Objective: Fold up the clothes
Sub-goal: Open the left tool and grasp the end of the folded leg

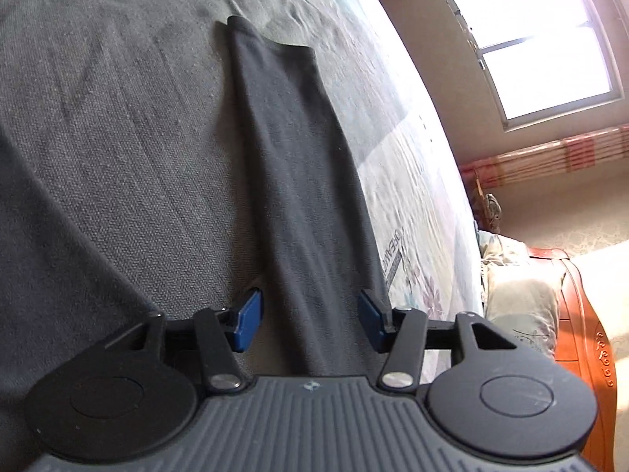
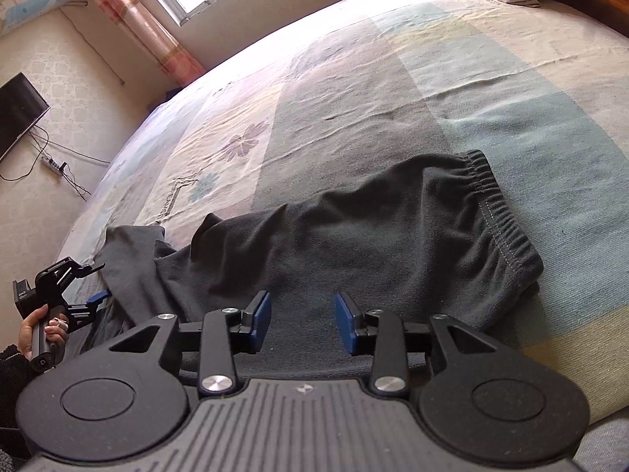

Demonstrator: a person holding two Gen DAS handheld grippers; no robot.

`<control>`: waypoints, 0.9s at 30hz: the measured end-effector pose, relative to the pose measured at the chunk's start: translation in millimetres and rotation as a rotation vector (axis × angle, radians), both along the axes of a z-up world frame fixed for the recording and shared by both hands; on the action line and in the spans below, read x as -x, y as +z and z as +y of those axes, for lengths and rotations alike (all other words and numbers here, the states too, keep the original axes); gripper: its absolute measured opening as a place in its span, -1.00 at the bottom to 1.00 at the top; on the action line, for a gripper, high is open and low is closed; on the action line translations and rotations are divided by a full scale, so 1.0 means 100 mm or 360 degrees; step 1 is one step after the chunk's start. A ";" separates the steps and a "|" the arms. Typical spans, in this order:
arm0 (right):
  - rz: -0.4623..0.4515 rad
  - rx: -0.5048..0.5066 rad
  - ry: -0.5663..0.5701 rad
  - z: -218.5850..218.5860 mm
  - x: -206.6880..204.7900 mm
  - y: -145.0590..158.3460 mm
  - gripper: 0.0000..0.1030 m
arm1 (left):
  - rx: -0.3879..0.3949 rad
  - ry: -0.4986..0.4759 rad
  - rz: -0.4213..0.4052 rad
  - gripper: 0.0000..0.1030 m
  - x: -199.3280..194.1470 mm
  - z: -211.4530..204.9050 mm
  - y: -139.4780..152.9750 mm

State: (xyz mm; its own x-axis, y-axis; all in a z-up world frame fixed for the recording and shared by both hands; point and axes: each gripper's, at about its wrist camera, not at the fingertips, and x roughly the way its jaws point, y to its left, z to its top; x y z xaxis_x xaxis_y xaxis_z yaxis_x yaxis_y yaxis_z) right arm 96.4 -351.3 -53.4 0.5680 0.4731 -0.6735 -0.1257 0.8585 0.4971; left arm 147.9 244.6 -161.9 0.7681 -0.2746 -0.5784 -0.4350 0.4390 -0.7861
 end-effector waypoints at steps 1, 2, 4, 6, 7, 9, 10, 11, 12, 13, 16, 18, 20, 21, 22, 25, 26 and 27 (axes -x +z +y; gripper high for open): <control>0.0009 0.0002 0.0001 0.03 -0.01 -0.01 -0.20 | -0.0006 -0.0017 -0.0006 0.17 -0.02 0.00 0.00; 0.0018 0.0003 0.0007 0.06 -0.02 -0.02 -0.20 | -0.0013 -0.0033 -0.0012 0.18 -0.03 0.00 0.01; 0.0032 0.0003 0.0027 0.13 -0.03 -0.04 -0.20 | -0.0005 -0.0044 -0.0029 0.20 -0.06 0.02 -0.02; 0.0037 0.0006 0.0050 0.19 -0.05 -0.05 -0.20 | 0.0027 -0.0035 -0.0056 0.21 -0.10 0.08 -0.05; 0.0040 0.0008 0.0061 0.23 -0.06 -0.05 -0.20 | 0.0045 -0.0028 -0.0070 0.21 -0.11 0.11 -0.06; 0.0035 0.0015 0.0069 0.26 -0.07 -0.04 -0.20 | 0.0063 -0.0009 -0.0098 0.23 -0.15 0.19 -0.08; 0.0035 0.0017 0.0068 0.27 -0.08 -0.04 -0.20 | 0.0041 0.0009 -0.0109 0.22 -0.18 0.24 -0.08; 0.0035 0.0023 0.0061 0.27 -0.08 -0.03 -0.20 | 0.0047 0.0032 -0.0122 0.22 -0.21 0.30 -0.09; 0.0038 0.0032 0.0053 0.26 -0.09 -0.03 -0.20 | 0.0084 0.0061 -0.0137 0.22 -0.24 0.38 -0.12; 0.0044 0.0043 0.0047 0.26 -0.09 -0.03 -0.20 | 0.0098 0.0086 -0.0151 0.22 -0.27 0.43 -0.13; 0.0070 0.0068 0.0024 0.25 -0.12 -0.06 -0.20 | 0.0093 0.0112 -0.0172 0.22 -0.40 0.56 -0.15; 0.0084 0.0079 0.0015 0.26 -0.15 -0.07 -0.20 | 0.0092 0.0111 -0.0178 0.22 -0.51 0.62 -0.15; 0.0093 0.0087 0.0019 0.29 -0.17 -0.09 -0.20 | 0.0049 0.0091 -0.0182 0.22 -0.61 0.67 -0.13; 0.0096 0.0092 0.0025 0.31 -0.19 -0.09 -0.20 | 0.0035 0.0084 -0.0186 0.22 -0.65 0.69 -0.13; 0.0097 0.0100 0.0034 0.34 -0.20 -0.09 -0.20 | 0.0028 0.0080 -0.0193 0.22 -0.69 0.71 -0.13; 0.0099 0.0119 0.0057 0.41 -0.26 -0.10 -0.19 | 0.0023 0.0082 -0.0211 0.19 -0.77 0.82 -0.16; 0.0100 0.0122 0.0062 0.43 -0.27 -0.10 -0.19 | 0.0026 0.0087 -0.0214 0.16 -0.79 0.85 -0.16; 0.0101 0.0125 0.0068 0.45 -0.29 -0.10 -0.19 | 0.0029 0.0092 -0.0216 0.11 -0.81 0.88 -0.17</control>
